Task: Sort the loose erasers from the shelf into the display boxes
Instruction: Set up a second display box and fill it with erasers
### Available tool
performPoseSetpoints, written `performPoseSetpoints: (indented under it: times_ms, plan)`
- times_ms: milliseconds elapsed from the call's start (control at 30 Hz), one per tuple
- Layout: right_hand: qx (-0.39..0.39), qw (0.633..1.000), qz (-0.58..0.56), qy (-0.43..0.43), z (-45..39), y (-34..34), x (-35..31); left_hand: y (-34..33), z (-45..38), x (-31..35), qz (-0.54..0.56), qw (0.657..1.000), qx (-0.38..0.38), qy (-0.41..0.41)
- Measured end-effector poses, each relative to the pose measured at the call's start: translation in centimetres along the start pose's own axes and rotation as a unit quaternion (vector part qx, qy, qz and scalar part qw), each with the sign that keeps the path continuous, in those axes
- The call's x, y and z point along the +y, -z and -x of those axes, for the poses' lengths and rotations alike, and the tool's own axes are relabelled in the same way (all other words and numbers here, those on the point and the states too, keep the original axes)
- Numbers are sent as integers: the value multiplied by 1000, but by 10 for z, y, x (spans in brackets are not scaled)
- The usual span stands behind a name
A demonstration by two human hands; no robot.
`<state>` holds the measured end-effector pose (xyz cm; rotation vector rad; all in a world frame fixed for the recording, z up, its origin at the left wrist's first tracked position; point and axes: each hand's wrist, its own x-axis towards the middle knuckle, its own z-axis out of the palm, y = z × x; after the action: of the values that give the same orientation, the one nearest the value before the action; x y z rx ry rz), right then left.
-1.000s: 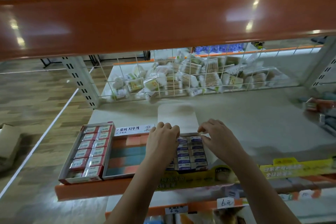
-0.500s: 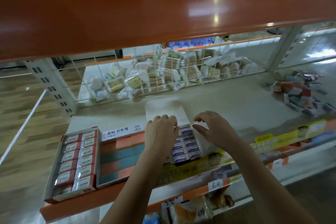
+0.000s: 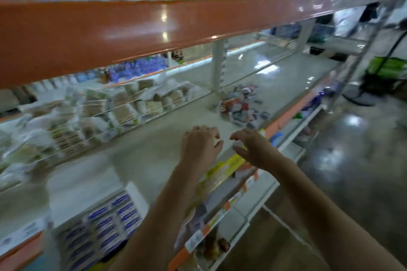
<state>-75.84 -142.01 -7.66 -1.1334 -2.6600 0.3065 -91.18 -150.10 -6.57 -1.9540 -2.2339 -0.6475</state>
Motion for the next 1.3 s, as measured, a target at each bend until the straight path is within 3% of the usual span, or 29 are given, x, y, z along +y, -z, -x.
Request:
performPoseSetpoints:
  times_ms: [267, 567, 767, 1067, 1300]
  plan:
    - [3, 998, -1, -61, -5, 33, 133, -79, -82, 102, 30, 999, -29, 7]
    - [-11, 998, -14, -66, -46, 40, 215, -133, -146, 131, 4, 999, -40, 28]
    - [-28, 998, -30, -47, -109, 36, 250, -162, -193, 124, -45, 998, -40, 28]
    - [-52, 998, -31, 2, -189, 21, 268, -180, -224, 113, -57, 993, -102, 19]
    - [-52, 998, -3, 17, -217, 0, 272, -186, -224, 122, -58, 994, -72, 64]
